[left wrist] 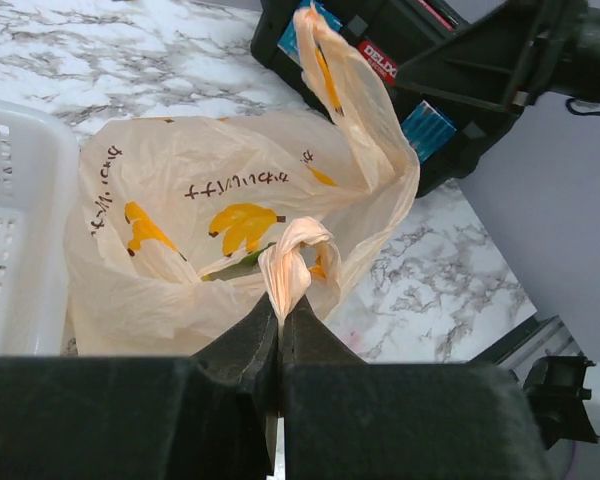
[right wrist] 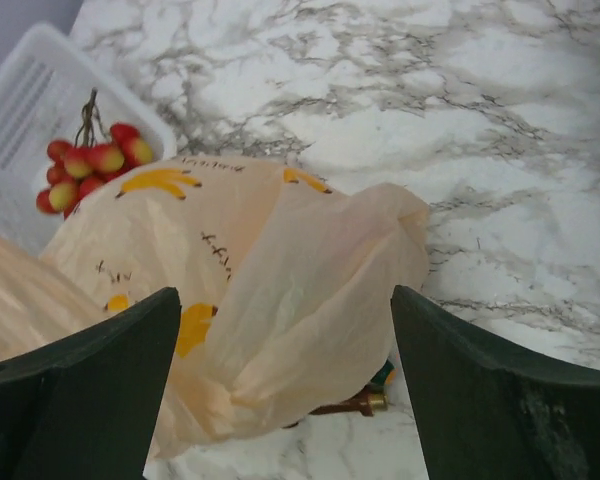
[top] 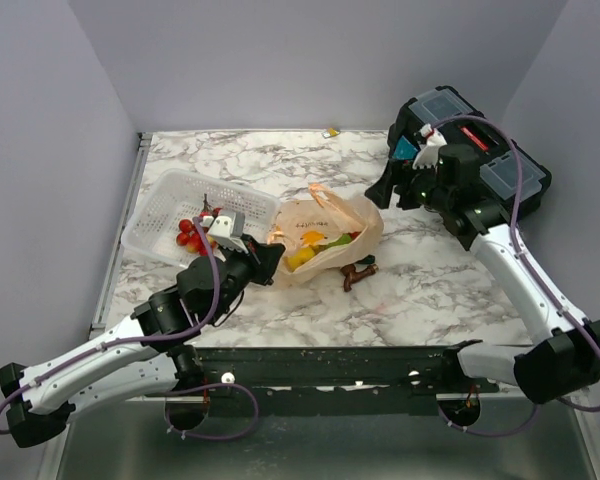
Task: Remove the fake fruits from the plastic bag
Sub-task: Adjust the plastic bag at the center of the board.
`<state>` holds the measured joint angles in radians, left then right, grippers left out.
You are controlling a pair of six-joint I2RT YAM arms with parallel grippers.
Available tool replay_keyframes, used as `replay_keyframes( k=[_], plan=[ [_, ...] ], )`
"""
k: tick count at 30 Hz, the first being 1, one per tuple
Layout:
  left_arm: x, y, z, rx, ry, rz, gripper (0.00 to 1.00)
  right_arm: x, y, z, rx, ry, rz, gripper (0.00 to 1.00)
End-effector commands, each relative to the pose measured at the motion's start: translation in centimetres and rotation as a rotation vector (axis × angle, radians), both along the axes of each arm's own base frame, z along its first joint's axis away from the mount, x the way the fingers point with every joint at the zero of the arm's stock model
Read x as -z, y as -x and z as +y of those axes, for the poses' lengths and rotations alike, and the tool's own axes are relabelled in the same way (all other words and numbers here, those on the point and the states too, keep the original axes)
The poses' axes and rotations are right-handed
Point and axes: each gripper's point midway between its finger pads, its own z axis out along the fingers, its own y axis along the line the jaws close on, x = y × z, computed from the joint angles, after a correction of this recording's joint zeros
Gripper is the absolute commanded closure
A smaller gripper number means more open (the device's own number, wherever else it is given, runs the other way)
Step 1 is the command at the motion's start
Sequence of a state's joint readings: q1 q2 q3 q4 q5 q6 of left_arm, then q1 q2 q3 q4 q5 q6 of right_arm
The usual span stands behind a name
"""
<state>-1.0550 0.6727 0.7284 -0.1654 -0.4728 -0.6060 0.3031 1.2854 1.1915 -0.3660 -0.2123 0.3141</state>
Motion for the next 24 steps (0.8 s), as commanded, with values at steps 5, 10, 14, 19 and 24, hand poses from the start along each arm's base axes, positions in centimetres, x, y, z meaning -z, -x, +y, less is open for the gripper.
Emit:
replay_keyframes(
  k=[5,10,14,19,24],
  plan=[
    [2.2,0.4,-0.6,0.060,-0.030,0.053,1.00,-3.2,6.5,5.4,-0.571,-0.027,-0.198,0.00],
    [3.1,0.4,-0.6,0.065,-0.051,0.076,1.00,-1.2,7.7,7.6,-0.801,-0.034,-0.130,0.00],
    [3.4,0.3,-0.6,0.064,-0.042,0.079,1.00,0.6,8.6,10.4,-0.918,-0.008,-0.076,0.00],
    [3.5,0.3,-0.6,0.070,-0.047,0.084,1.00,2.6,9.6,13.6,-0.954,0.059,-0.056,0.00],
    [4.3,0.4,-0.8,0.084,-0.053,0.101,1.00,4.8,8.2,15.2,-0.837,0.173,-0.085,0.10]
  ],
)
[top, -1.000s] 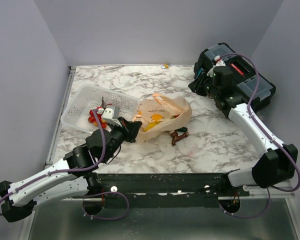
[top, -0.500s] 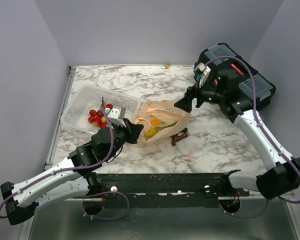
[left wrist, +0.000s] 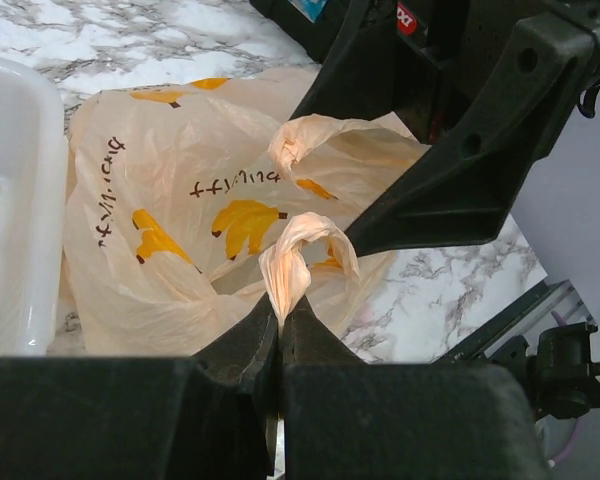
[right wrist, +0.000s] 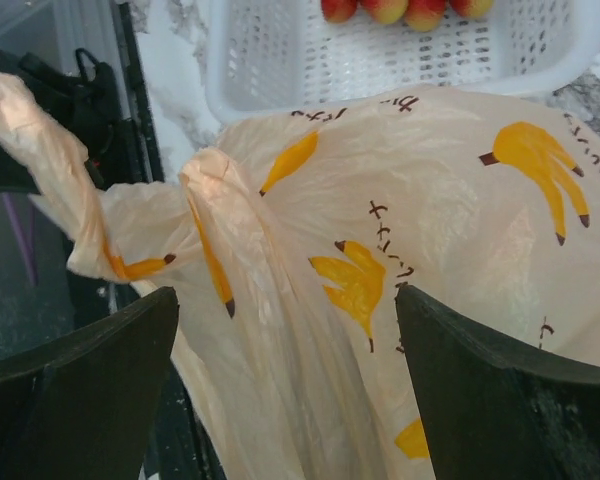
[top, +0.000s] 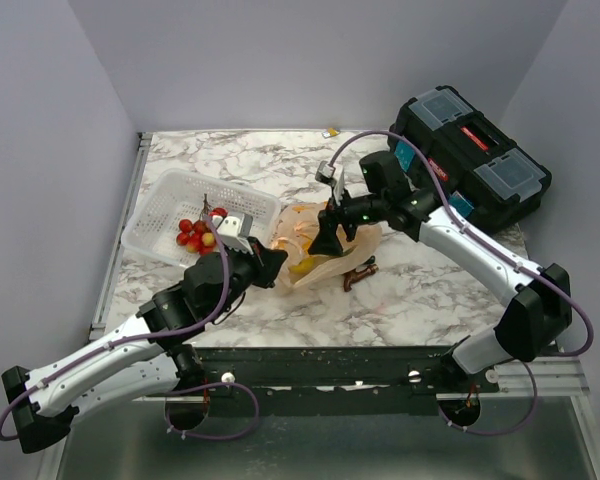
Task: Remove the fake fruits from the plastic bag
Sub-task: Adjust the plastic bag at the center of the board.
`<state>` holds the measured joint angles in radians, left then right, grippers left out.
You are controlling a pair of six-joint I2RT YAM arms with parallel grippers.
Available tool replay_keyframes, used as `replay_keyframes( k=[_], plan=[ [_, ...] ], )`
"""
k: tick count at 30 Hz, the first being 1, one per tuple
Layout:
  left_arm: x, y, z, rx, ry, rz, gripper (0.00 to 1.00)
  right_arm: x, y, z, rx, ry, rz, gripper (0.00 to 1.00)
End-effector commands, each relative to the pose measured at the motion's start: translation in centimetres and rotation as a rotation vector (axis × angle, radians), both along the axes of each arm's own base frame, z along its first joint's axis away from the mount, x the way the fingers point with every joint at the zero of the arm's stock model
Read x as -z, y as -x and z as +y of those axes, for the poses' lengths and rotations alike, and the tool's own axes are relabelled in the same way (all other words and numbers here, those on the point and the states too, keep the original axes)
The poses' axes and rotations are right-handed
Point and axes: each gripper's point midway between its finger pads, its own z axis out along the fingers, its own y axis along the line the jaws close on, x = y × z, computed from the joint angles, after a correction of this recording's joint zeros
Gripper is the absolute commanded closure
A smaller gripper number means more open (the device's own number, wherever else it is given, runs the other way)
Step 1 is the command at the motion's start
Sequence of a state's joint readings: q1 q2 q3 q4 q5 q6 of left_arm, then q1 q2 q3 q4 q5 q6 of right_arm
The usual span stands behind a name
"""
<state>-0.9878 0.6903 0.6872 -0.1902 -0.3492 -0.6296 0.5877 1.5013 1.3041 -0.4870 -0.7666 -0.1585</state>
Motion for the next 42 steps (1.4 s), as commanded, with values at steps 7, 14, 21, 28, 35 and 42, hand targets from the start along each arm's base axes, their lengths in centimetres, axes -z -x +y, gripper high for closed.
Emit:
replay_keyframes(
  k=[7,14,21,28,35,42],
  plan=[
    [1.3,0.7,0.4,0.024,0.024,0.016,1.00,-1.0,-9.5,-2.6,0.630,0.089,-0.237,0.99],
    [-3.0,-0.3,1.1,0.006,0.009,-0.087,1.00,-5.6,-15.7,-6.6,1.025,0.040,-0.272,0.99],
    [-6.7,-3.6,1.4,-0.039,0.056,-0.041,1.00,-8.5,-21.9,-9.9,1.191,-0.087,-0.194,0.99],
    [-12.3,-9.1,1.9,-0.126,0.100,-0.088,1.00,-10.5,-27.5,-12.7,1.302,-0.168,-0.145,0.99],
    [-17.3,-15.0,1.8,-0.123,0.151,-0.099,1.00,-12.4,-32.8,-15.9,1.364,-0.158,-0.129,0.99],
    [-18.3,-16.7,0.4,-0.032,0.221,-0.104,1.00,-13.6,-33.7,-16.7,1.356,-0.187,-0.182,0.99]
  ],
)
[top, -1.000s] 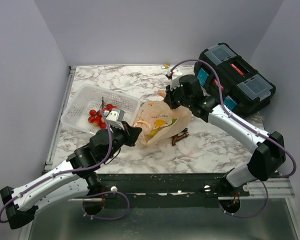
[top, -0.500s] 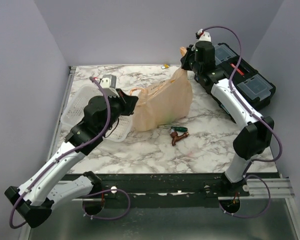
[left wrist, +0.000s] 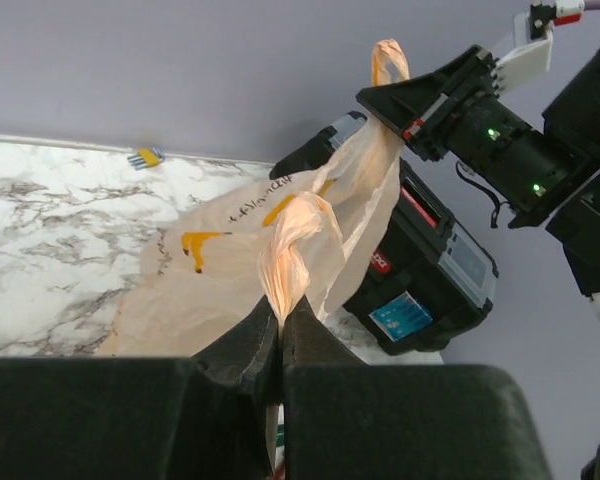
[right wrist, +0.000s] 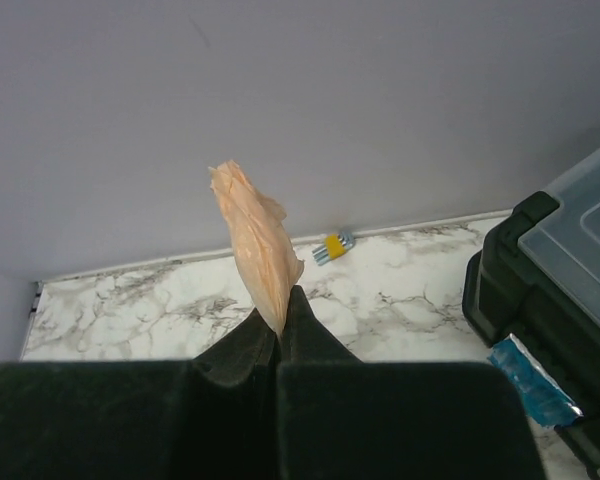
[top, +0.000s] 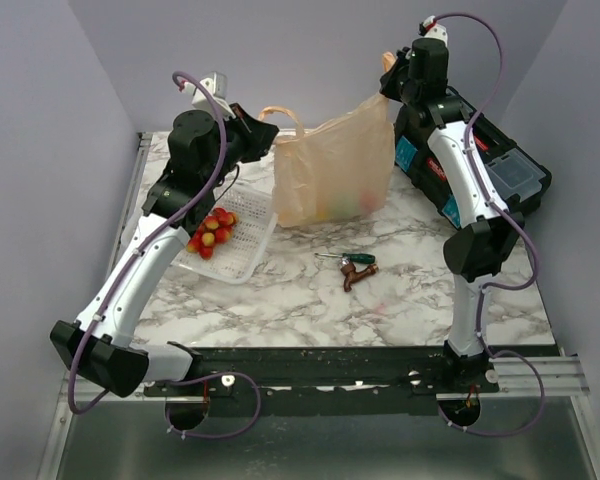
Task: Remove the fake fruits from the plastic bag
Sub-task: Adjust the plastic bag at the center of the board.
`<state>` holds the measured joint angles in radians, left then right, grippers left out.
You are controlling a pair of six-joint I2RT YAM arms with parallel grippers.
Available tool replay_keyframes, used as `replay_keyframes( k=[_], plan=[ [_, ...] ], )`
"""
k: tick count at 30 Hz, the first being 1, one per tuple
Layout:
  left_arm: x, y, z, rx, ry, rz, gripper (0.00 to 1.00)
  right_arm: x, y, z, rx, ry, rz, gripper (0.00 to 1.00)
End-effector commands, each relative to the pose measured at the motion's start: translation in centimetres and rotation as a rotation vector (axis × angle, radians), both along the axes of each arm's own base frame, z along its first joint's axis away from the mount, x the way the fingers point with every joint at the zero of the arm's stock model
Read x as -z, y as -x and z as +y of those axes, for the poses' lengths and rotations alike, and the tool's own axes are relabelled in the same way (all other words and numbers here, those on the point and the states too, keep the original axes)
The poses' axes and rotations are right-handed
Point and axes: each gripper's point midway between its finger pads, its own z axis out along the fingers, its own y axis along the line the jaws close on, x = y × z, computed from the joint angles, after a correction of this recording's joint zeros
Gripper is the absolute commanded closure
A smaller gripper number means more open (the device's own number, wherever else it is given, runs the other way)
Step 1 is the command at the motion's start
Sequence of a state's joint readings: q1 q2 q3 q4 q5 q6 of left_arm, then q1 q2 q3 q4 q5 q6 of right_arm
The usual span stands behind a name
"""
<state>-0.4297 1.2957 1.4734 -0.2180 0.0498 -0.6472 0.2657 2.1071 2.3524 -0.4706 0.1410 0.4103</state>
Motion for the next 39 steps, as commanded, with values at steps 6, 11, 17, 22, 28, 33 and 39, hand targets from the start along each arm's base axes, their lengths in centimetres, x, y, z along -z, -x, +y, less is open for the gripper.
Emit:
replay_keyframes(
  k=[6,11,17,22,28,33,39],
  plan=[
    [5.4,2.7,-4.7,0.308,0.143,0.150,1.00,4.3,1.3,0.3,-0.078,0.037,0.116,0.93],
    [11.0,5.8,-5.7,0.406,0.204,0.270,1.00,8.9,5.1,-0.8,-0.088,0.091,0.269,0.65],
    [13.4,9.1,-5.1,0.415,0.156,0.271,1.00,10.9,10.6,-2.3,-0.054,0.057,0.316,0.31],
    [14.7,10.6,-4.2,0.398,0.123,0.276,1.00,11.2,13.9,-2.8,-0.021,-0.020,0.345,0.06],
    [16.1,11.7,-4.1,0.410,0.121,0.305,1.00,8.5,17.5,-2.1,-0.045,-0.164,0.286,0.00],
    [16.0,11.9,-4.2,0.410,0.118,0.295,1.00,7.2,21.0,-1.1,-0.103,-0.305,0.247,0.00],
    [15.9,12.1,-4.3,0.411,0.113,0.283,1.00,7.1,24.4,-1.4,-0.120,-0.329,0.257,0.00]
  ],
)
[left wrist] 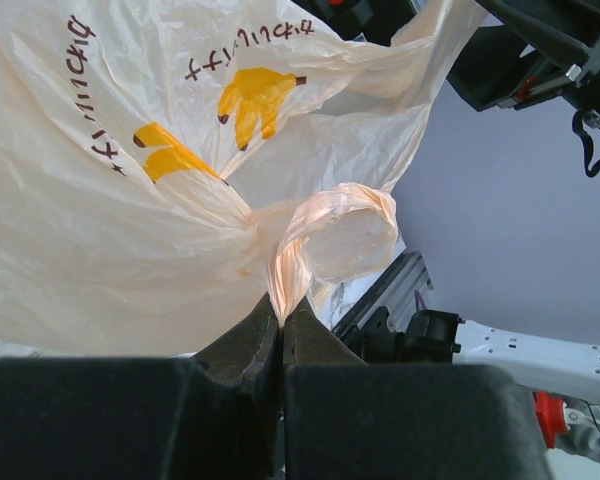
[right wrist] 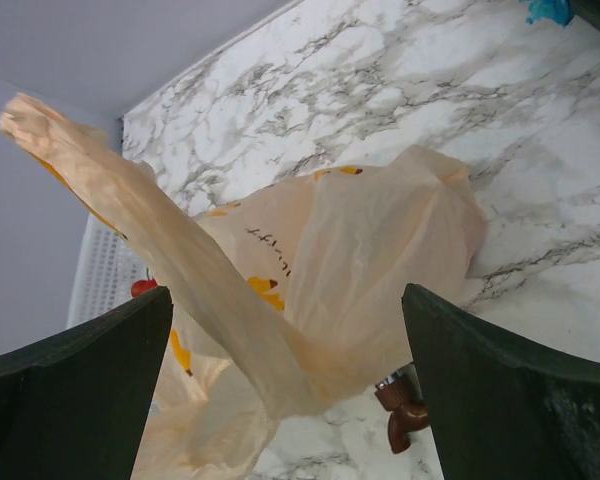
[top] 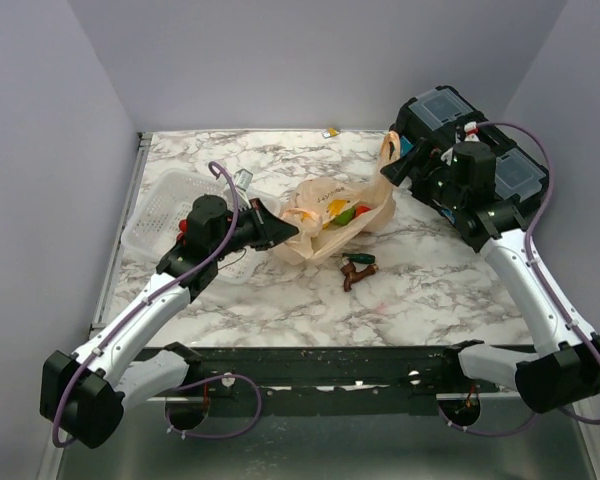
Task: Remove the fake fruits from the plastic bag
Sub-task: Adjust the plastic bag at the center of the board.
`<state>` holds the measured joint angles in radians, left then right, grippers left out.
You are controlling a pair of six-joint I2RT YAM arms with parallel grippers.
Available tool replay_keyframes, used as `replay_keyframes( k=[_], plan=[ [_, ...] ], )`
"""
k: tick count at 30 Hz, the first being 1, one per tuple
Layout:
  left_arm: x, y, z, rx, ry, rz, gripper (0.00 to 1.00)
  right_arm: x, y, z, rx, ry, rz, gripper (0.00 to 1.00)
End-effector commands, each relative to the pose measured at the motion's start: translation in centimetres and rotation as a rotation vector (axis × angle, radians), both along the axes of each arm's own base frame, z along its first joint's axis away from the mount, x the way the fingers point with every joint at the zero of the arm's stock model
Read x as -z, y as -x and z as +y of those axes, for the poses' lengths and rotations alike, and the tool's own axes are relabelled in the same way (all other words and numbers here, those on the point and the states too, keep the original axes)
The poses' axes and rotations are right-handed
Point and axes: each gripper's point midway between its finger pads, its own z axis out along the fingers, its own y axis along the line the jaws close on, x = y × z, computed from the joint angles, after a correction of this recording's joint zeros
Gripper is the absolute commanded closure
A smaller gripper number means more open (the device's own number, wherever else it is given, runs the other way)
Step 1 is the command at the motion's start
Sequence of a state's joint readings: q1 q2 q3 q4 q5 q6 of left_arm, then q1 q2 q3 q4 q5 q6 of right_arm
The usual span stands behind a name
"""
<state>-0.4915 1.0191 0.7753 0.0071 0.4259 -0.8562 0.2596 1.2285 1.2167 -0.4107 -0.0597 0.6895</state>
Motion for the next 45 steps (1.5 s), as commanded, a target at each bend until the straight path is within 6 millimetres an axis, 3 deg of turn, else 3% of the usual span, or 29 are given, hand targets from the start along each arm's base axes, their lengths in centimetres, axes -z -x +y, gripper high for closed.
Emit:
replay_keyframes(
  k=[1,4,8,11,16,20,25,30,33,35,39,42,45],
  plan=[
    [-0.9,0.3,0.0,0.004,0.005,-0.051,1.00,-0.1,2.2,0.1,-0.012,-0.062,0.005,0.00],
    [-0.9,0.5,-0.1,0.012,0.004,-0.050,1.00,1.5,3.9,0.2,-0.033,-0.080,0.024,0.00],
    [-0.6,1.0,-0.3,0.028,0.007,-0.052,1.00,1.7,5.8,1.7,-0.130,-0.152,-0.019,0.00],
    [-0.4,1.4,-0.6,0.046,0.008,-0.051,1.00,2.1,5.9,2.4,-0.154,-0.195,-0.028,0.01],
    [-0.4,2.1,-0.9,0.062,0.012,-0.068,1.00,3.7,5.9,5.1,-0.213,-0.265,0.018,0.11],
    [-0.3,2.8,-1.1,0.073,0.007,-0.083,1.00,5.2,5.9,6.1,-0.192,-0.262,0.047,0.20],
    [-0.2,3.7,-0.4,0.015,0.016,-0.128,1.00,7.0,6.1,6.0,-0.156,-0.234,0.072,0.47],
    [-0.3,5.0,0.5,-0.001,0.068,-0.190,0.99,8.3,6.0,5.1,-0.116,-0.218,0.041,0.88],
    [0.0,5.7,0.8,0.007,0.078,-0.197,0.91,8.3,5.9,5.0,-0.108,-0.243,0.001,0.99],
    [0.3,6.3,0.9,0.027,0.072,-0.201,0.82,8.2,6.0,5.1,-0.115,-0.256,-0.028,0.99],
    [1.0,7.4,1.2,0.068,0.007,-0.242,0.57,8.2,6.2,5.7,-0.162,-0.254,-0.041,0.99],
    [0.5,7.9,1.7,0.101,-0.062,-0.313,0.38,8.1,6.5,6.3,-0.211,-0.252,-0.047,0.99],
    [-0.2,8.1,2.2,0.145,-0.179,-0.365,0.27,8.0,6.6,6.4,-0.227,-0.244,-0.053,0.99]
  ],
)
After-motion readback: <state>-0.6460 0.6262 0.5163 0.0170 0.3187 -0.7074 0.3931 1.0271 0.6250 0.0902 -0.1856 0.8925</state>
